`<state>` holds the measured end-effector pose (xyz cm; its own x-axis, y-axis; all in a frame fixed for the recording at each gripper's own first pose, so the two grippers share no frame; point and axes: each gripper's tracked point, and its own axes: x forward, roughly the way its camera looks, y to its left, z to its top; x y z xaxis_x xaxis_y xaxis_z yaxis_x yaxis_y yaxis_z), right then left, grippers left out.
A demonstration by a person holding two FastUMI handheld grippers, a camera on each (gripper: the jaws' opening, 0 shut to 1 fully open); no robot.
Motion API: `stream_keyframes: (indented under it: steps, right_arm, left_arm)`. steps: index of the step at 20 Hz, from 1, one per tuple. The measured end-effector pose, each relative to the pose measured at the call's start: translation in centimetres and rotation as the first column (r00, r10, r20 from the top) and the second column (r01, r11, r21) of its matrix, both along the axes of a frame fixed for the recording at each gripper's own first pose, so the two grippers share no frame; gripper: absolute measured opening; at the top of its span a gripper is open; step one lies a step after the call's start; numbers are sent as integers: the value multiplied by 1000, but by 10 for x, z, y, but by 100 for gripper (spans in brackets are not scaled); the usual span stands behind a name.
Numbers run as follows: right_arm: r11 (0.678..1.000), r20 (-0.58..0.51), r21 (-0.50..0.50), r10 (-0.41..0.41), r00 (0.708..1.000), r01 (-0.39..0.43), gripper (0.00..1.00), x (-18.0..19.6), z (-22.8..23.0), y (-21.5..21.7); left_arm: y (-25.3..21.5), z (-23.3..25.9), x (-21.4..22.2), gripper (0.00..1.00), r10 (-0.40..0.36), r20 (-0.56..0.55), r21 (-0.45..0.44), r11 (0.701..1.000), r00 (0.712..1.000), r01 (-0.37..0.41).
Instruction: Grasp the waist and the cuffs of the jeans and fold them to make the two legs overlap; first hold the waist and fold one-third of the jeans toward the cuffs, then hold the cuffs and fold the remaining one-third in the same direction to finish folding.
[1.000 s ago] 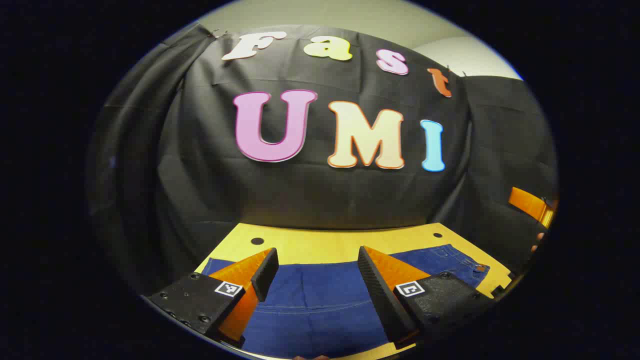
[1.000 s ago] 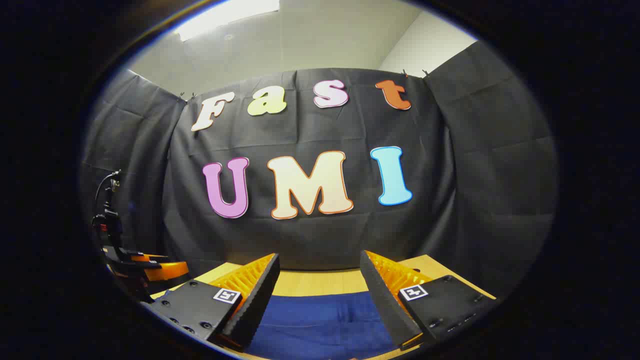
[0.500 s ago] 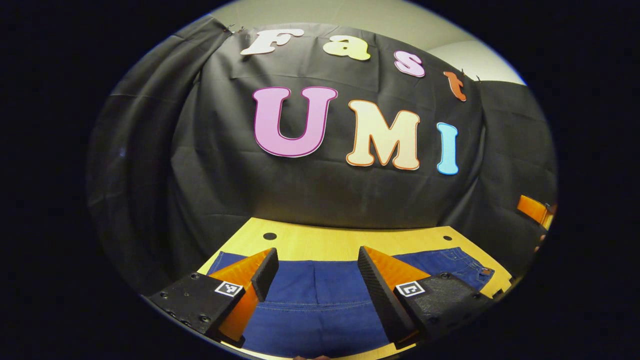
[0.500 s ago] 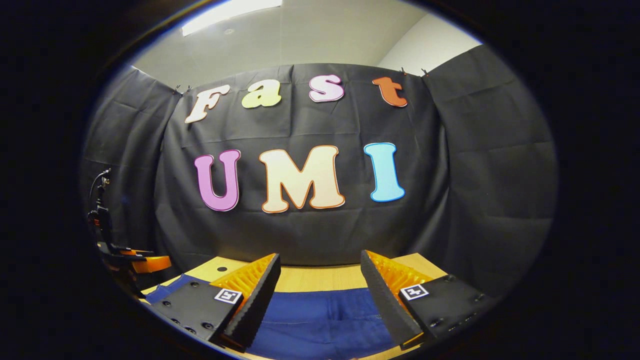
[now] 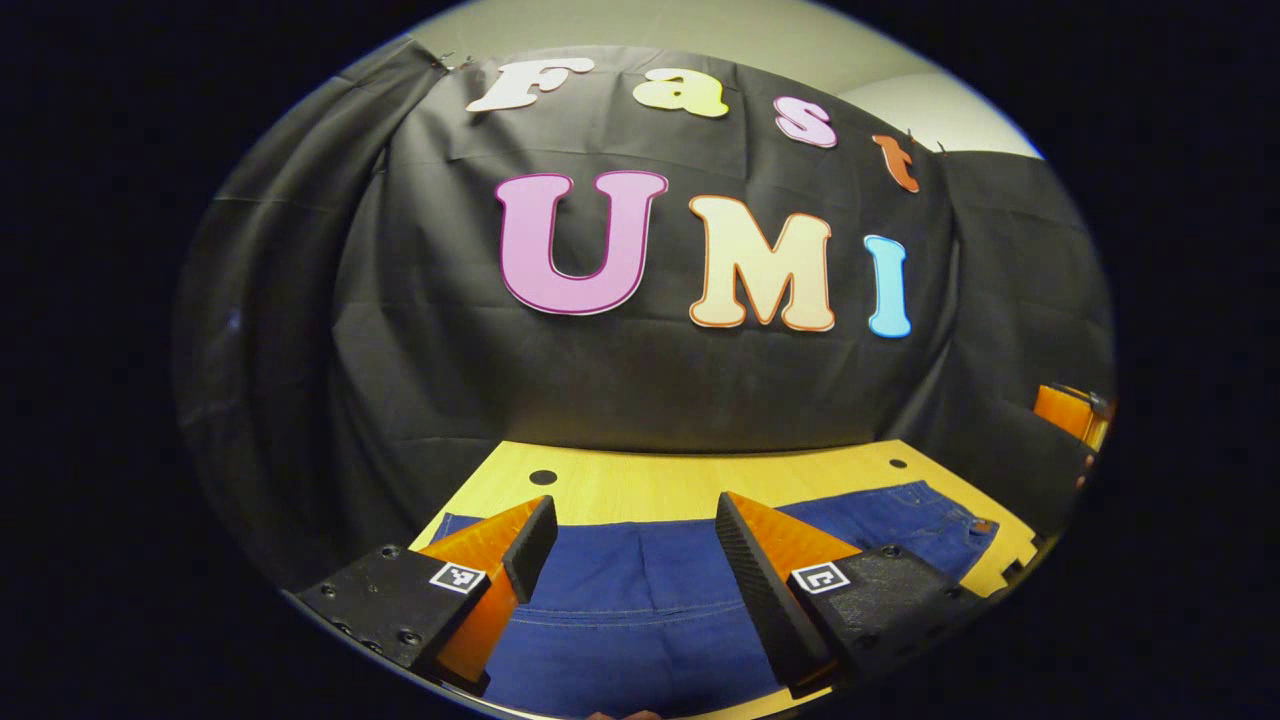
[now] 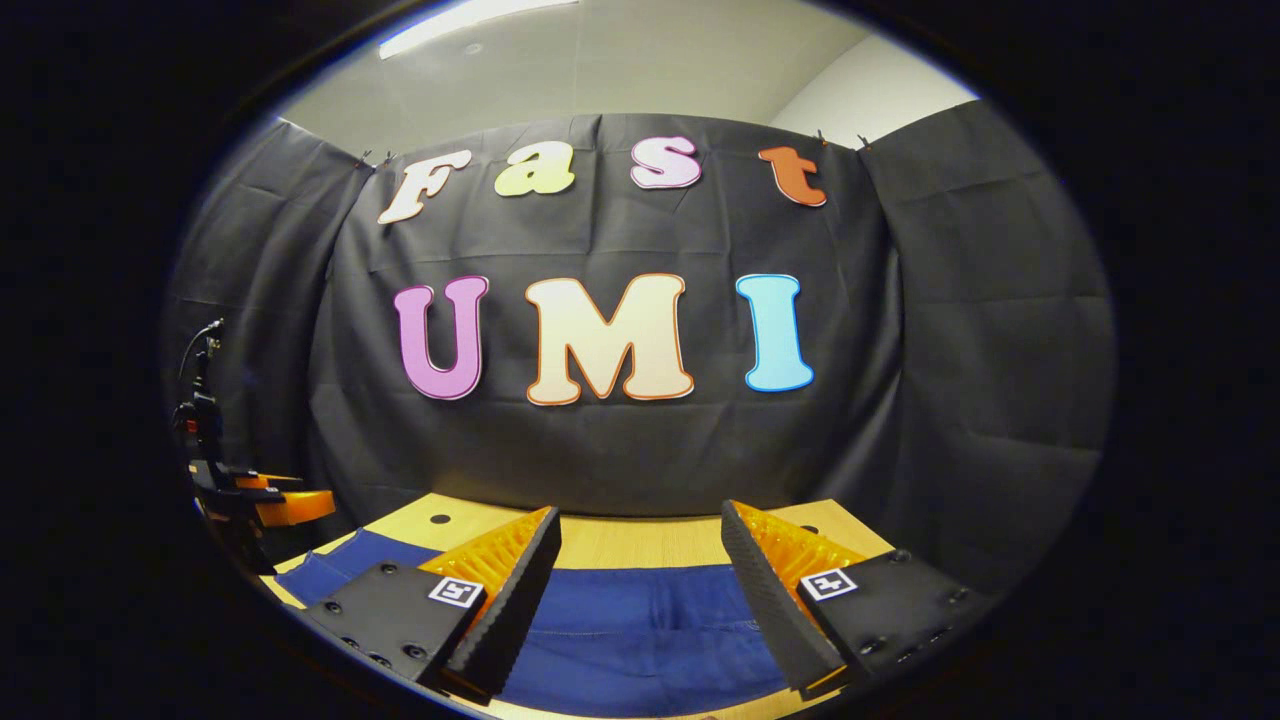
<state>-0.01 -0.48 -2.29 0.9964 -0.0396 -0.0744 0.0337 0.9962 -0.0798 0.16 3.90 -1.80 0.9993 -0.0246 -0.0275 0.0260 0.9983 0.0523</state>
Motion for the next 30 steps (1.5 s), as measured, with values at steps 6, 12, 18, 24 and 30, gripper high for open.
stream_keyframes:
  steps: [6, 12, 18, 24, 30]
  right_arm:
    - [998, -58, -63, 10, 998, -13, 99, -4, -21, 3]
    - [998, -152, -67, 11, 988, -21, 100, -13, -52, 8]
    - [998, -200, -48, 38, 979, -48, 100, -22, -69, 19]
    - [999, -233, -41, 7, 972, -17, 100, -32, -84, 6]
    - [997, -266, -81, -8, 964, -14, 100, -39, -95, -2]
  left_arm:
    - [36, -37, -17, 95, -138, -162, 30, 989, 977, 145]
    - [78, -91, -52, 95, -206, -369, 141, 951, 906, 274]
    - [121, -189, -112, 99, -175, -704, 268, 832, 689, 486]
    - [146, -244, -139, 95, -129, -849, 222, 793, 512, 568]
    - [170, -262, -148, 94, -72, -900, 203, 804, 431, 559]
